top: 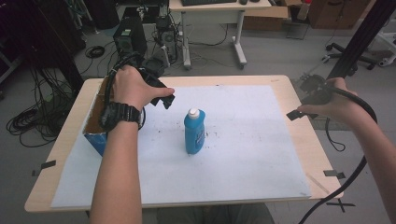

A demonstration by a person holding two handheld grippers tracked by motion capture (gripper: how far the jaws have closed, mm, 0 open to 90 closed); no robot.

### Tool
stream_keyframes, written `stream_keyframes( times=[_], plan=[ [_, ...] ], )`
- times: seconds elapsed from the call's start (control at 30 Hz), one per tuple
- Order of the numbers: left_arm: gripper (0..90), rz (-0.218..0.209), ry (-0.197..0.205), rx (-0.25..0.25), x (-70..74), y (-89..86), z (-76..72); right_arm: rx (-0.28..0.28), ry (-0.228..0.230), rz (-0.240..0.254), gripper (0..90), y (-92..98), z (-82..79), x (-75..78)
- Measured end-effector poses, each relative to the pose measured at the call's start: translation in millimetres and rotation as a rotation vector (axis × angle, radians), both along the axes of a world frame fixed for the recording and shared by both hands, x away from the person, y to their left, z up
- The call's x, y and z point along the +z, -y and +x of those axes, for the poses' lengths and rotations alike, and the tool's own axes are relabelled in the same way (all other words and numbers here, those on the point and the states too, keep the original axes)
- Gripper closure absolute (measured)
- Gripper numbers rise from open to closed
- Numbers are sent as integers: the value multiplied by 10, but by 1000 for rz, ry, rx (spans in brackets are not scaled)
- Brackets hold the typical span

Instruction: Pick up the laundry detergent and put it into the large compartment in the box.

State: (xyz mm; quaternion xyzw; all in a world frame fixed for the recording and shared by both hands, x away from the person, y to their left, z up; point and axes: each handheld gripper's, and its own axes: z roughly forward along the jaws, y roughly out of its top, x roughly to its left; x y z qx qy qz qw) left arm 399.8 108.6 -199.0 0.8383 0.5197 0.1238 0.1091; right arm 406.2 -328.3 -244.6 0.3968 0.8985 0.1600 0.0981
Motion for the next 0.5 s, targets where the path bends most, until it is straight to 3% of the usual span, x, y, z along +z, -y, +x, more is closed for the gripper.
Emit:
stream_keyframes(
  times=[0.5],
  plan=[
    [115,2,-9,5,86,154,-14,1,4,2,179,16,-33,14]
  ],
)
